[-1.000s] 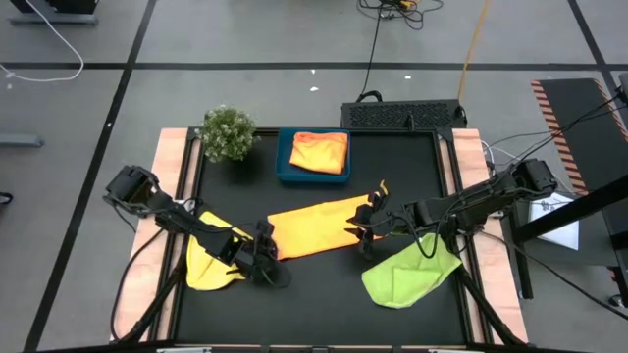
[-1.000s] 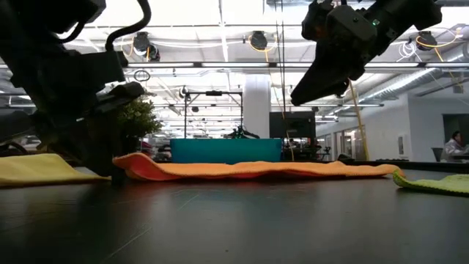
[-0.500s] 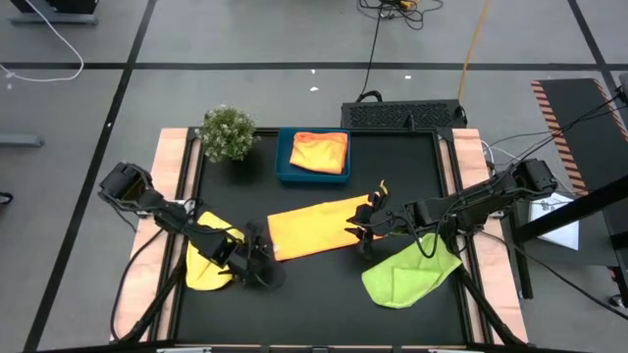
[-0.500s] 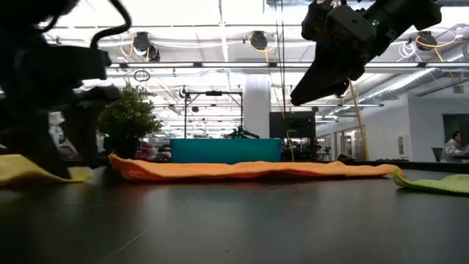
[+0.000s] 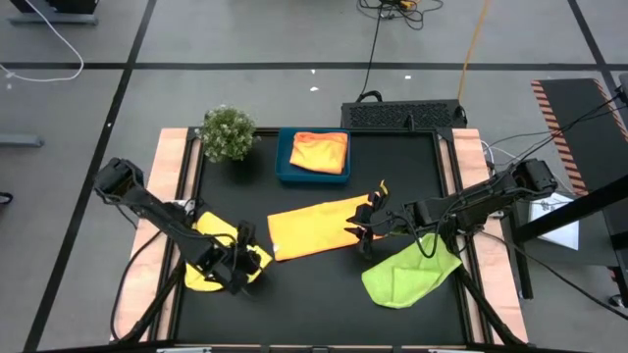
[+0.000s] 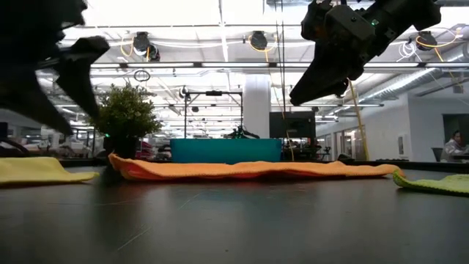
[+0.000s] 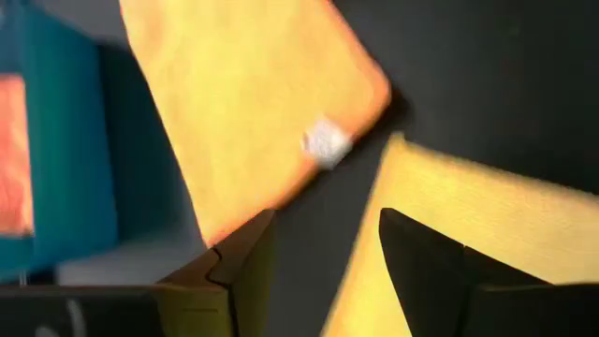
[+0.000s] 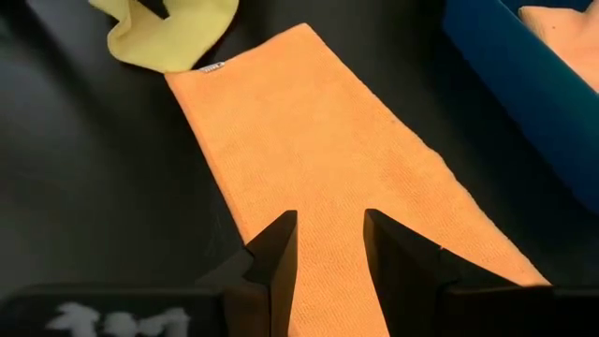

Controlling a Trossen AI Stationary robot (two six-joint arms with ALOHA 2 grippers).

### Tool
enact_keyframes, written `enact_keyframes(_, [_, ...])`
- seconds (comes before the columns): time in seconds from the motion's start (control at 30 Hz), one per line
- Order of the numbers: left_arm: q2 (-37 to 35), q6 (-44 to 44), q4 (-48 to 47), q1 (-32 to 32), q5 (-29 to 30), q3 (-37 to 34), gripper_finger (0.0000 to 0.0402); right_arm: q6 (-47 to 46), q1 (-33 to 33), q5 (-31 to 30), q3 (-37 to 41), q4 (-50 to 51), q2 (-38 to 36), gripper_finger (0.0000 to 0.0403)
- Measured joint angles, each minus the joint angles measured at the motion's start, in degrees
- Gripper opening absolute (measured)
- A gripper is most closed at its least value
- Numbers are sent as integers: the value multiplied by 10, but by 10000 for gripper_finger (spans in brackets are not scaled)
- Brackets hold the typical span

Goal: Fold microfiber towels
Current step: Fold the orange microfiber towel

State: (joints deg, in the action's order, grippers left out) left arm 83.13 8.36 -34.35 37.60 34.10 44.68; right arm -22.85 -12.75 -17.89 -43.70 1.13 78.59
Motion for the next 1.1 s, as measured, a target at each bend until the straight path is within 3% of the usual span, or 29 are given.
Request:
enact_keyframes(0.43, [69,-129,135,-77,-43,1,217,14,-3,2,0,-31,0,115])
enact_keyframes(0.77, [152,-155,190,-95,-50,4,220,15,-5,1,0,-31,0,115])
enact_keyframes(1.1, [105,-132,164,-77,-61,0,219,17,-5,0,1,-32,0,115])
